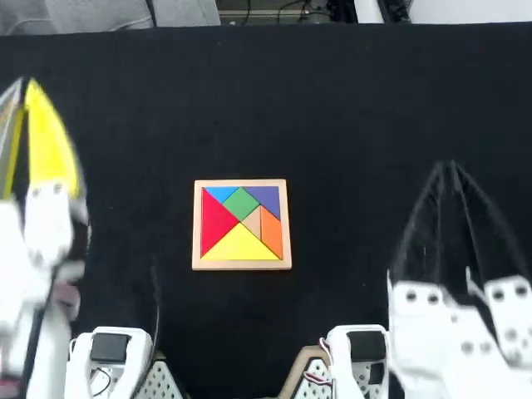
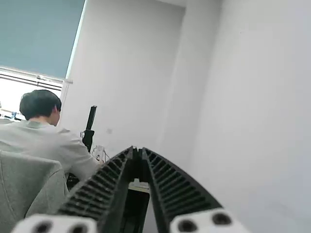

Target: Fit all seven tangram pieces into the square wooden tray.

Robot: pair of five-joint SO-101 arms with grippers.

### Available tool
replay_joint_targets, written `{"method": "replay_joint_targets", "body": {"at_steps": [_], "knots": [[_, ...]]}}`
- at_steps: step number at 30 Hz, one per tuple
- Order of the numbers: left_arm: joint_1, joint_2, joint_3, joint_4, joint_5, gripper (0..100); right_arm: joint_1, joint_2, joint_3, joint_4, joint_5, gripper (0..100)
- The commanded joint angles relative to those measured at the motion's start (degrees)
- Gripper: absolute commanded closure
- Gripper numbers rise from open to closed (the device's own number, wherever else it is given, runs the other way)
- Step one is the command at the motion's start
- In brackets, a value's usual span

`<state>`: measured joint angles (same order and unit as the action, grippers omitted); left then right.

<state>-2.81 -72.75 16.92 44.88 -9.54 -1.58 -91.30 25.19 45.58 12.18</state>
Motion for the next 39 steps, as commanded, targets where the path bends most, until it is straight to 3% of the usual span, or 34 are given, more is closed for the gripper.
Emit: {"method": "replay_joint_targets", "body": {"at_steps": [1,6,9,13,25,32,39], "knots": [[0.57,-10.9,5.32,0.53,-0.53,97,0.53,-2.59,-0.04,1.49,0.09,98.7],[-0.13,-23.56,16.57,0.62,-0.62,97,0.53,-7.08,1.54,5.19,0.09,98.7],[-4.79,-31.91,21.67,0.0,-0.62,97,0.53,-10.15,2.59,6.95,0.09,98.7],[-8.57,-31.21,22.37,0.62,-0.18,97,0.53,-13.67,3.38,7.12,0.09,98.7],[-2.68,-31.82,27.47,9.76,-0.18,97,0.62,-17.19,9.98,16.44,0.09,98.5],[-3.12,-31.74,44.35,-5.19,-0.62,97,0.7,-17.1,14.46,10.9,0.09,98.4],[-3.12,-31.74,64.22,-19.52,-0.62,97,0.79,-17.19,33.1,7.91,0.62,98.3]]}}
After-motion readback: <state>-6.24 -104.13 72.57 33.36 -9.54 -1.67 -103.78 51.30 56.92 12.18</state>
